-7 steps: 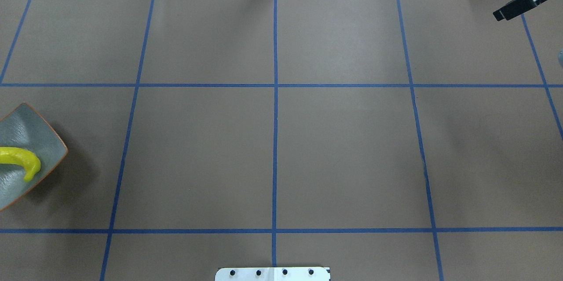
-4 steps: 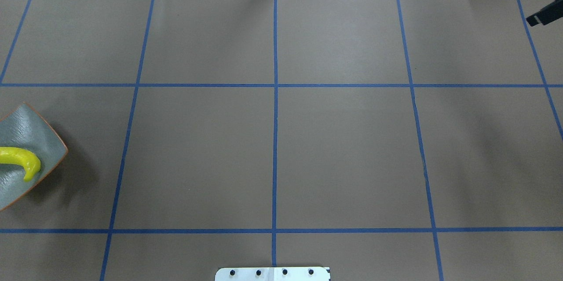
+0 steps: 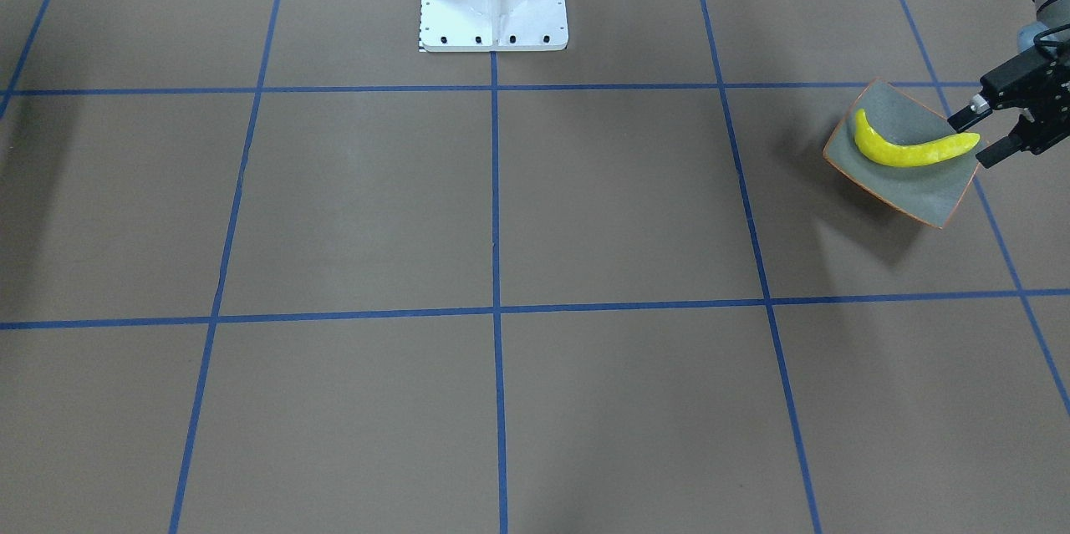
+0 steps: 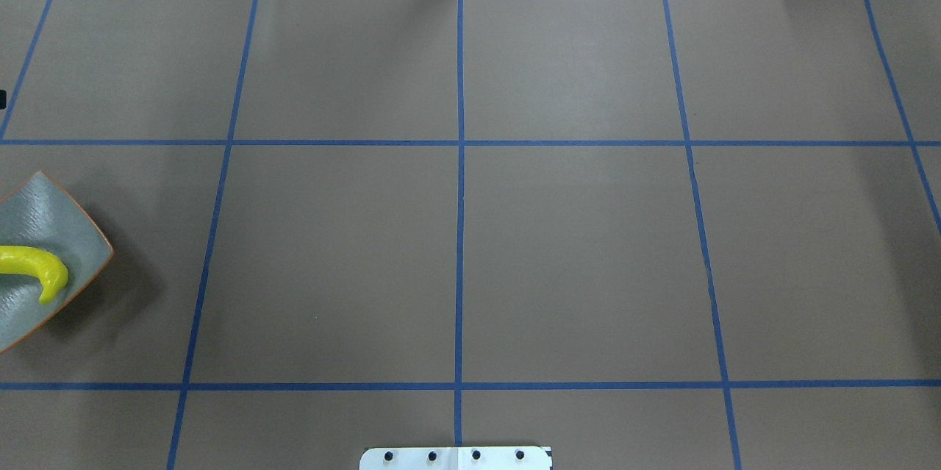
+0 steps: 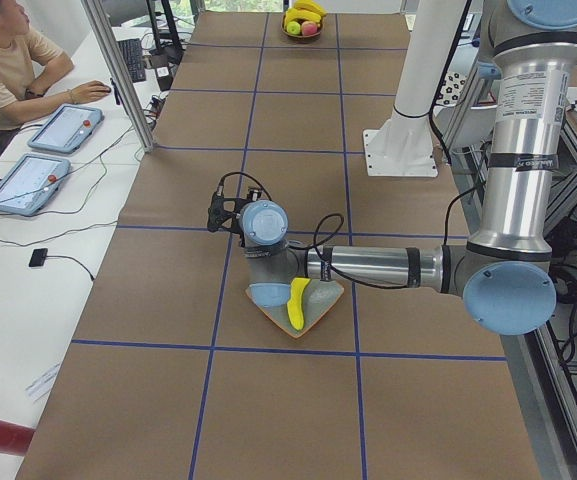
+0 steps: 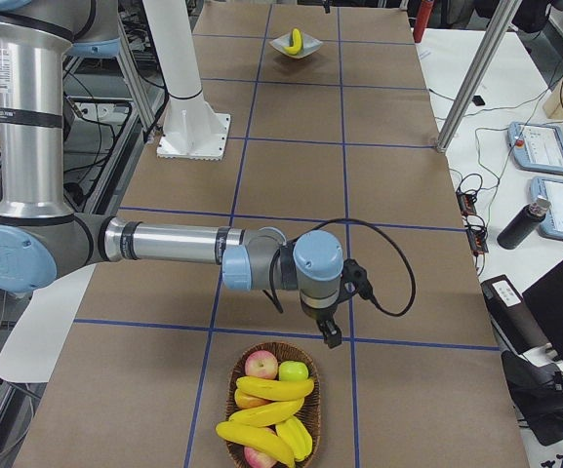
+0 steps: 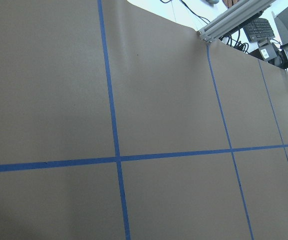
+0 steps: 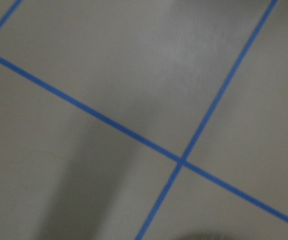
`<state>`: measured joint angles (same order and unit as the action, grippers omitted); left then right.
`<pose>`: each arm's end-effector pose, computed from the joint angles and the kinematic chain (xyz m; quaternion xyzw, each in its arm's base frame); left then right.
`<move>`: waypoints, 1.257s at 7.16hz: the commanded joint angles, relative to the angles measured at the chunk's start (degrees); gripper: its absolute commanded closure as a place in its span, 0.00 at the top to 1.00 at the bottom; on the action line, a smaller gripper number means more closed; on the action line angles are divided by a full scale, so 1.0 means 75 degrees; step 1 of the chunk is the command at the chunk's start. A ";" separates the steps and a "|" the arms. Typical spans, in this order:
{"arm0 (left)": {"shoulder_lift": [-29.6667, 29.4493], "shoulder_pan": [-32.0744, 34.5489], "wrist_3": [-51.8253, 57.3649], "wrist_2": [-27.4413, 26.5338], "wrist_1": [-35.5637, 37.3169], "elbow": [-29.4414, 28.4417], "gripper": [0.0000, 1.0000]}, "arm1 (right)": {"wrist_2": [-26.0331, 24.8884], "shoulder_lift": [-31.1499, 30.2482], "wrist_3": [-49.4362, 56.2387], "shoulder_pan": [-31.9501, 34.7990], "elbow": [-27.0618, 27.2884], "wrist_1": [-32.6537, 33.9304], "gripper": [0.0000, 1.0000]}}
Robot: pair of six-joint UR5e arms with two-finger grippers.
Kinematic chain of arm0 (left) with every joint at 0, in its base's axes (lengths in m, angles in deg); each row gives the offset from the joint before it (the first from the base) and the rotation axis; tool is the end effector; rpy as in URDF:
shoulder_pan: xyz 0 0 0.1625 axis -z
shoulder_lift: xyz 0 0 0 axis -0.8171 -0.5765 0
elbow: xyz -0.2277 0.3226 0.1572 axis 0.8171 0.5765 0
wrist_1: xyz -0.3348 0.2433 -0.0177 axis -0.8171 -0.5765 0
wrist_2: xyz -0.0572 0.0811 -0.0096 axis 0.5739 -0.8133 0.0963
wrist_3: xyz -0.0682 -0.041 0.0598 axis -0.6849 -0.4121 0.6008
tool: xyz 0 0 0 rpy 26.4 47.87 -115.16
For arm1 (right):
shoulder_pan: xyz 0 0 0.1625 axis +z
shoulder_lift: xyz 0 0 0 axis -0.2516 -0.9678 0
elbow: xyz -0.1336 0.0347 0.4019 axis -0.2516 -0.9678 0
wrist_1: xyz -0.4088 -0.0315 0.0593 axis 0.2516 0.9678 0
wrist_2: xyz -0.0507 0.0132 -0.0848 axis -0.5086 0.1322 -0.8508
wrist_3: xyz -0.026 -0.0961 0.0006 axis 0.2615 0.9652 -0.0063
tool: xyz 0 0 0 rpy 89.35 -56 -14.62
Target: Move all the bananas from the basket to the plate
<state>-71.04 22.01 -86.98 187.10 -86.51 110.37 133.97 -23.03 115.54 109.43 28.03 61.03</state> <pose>0.0625 -0.4733 0.5028 0.1655 0.6630 -0.0331 0.7294 0.1024 -0.4566 0.6785 0.1245 -0.3593 -0.1916 0.9048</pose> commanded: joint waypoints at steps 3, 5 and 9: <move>-0.0114 -0.0022 0.0000 -0.0131 0.0010 -0.0027 0.99 | -0.0668 0.0062 0.1000 0.1447 -0.2015 -0.0211 0.99; -0.0138 -0.0022 0.0000 -0.0132 -0.0001 -0.0027 0.99 | -0.0623 -0.0042 0.0441 0.1695 -0.2498 -0.0561 0.99; -0.0161 -0.0022 0.0012 -0.0132 -0.0025 -0.0027 0.99 | -0.0600 -0.0184 -0.1883 0.1660 -0.3331 -0.2791 0.98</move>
<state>-72.22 21.85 -86.92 186.11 -86.62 110.14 129.12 -24.19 103.60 121.94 3.62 41.72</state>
